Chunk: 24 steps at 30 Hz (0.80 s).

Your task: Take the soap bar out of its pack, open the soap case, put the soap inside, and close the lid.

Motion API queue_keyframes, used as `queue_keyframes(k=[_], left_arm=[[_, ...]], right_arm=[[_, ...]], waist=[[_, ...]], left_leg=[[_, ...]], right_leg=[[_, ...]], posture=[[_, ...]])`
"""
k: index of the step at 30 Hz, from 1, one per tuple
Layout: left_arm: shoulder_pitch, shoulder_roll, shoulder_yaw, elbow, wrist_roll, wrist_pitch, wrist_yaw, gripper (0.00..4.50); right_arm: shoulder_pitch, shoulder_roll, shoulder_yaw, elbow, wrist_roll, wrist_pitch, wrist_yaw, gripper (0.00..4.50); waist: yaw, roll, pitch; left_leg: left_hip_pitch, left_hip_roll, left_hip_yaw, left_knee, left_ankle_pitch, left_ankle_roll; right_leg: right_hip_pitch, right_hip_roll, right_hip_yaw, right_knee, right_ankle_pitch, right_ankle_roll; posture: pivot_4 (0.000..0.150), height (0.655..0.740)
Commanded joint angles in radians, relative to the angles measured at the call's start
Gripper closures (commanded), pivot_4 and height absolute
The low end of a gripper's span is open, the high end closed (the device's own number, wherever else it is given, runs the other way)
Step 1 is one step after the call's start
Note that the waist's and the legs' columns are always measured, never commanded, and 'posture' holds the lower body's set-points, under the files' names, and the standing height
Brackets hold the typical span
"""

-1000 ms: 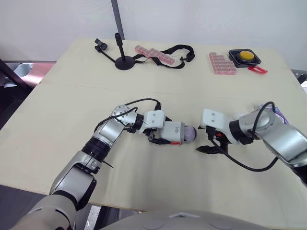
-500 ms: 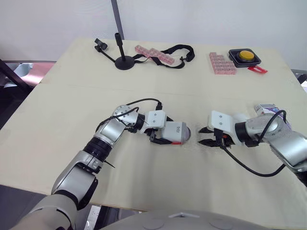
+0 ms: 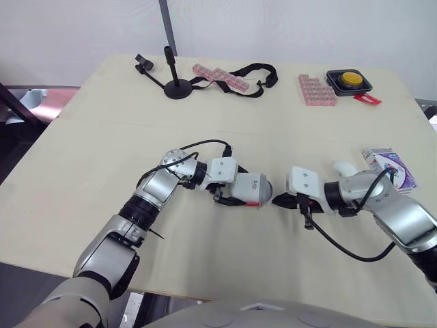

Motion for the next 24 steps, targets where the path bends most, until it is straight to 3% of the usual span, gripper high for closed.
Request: queue_keyframes(k=[1, 15, 20, 24], left_arm=[[-0.018, -0.002, 0.008, -0.037, -0.016, -0.014, -0.002, 1.03], [-0.020, -0.009, 0.012, -0.026, -0.013, -0.024, 0.010, 1.03], [-0.019, -0.002, 0.028, -0.012, -0.002, -0.068, 0.041, 1.03], [-0.008, -0.001, 0.046, -0.006, -0.008, -0.107, 0.081, 1.03]], right_arm=[[-0.028, 0.004, 0.009, -0.020, -0.028, -0.018, 0.000, 4.48], [-0.057, 0.000, 0.003, -0.021, -0.051, 0.018, 0.015, 4.48], [0.011, -0.065, -0.090, 0.018, -0.031, -0.008, 0.027, 4.48], [0.110, -0.068, -0.243, 0.034, 0.076, 0.014, 0.045, 4.48]], waist=[[0.001, 0.000, 0.000], [0.001, 0.000, 0.000], [0.005, 0.000, 0.000], [0.006, 0.000, 0.000]], left_leg=[[0.000, 0.000, 0.000, 0.000, 0.000, 0.000], [-0.001, 0.000, 0.000, 0.000, 0.000, 0.000], [-0.001, 0.000, 0.000, 0.000, 0.000, 0.000], [-0.003, 0.000, 0.000, 0.000, 0.000, 0.000]], right_leg=[[0.000, 0.000, 0.000, 0.000, 0.000, 0.000], [0.000, 0.000, 0.000, 0.000, 0.000, 0.000], [0.000, 0.000, 0.000, 0.000, 0.000, 0.000], [0.001, 0.000, 0.000, -0.001, 0.000, 0.000]], posture=[[0.150, 0.7343], [0.150, 0.7343], [0.150, 0.7343], [0.150, 0.7343]])
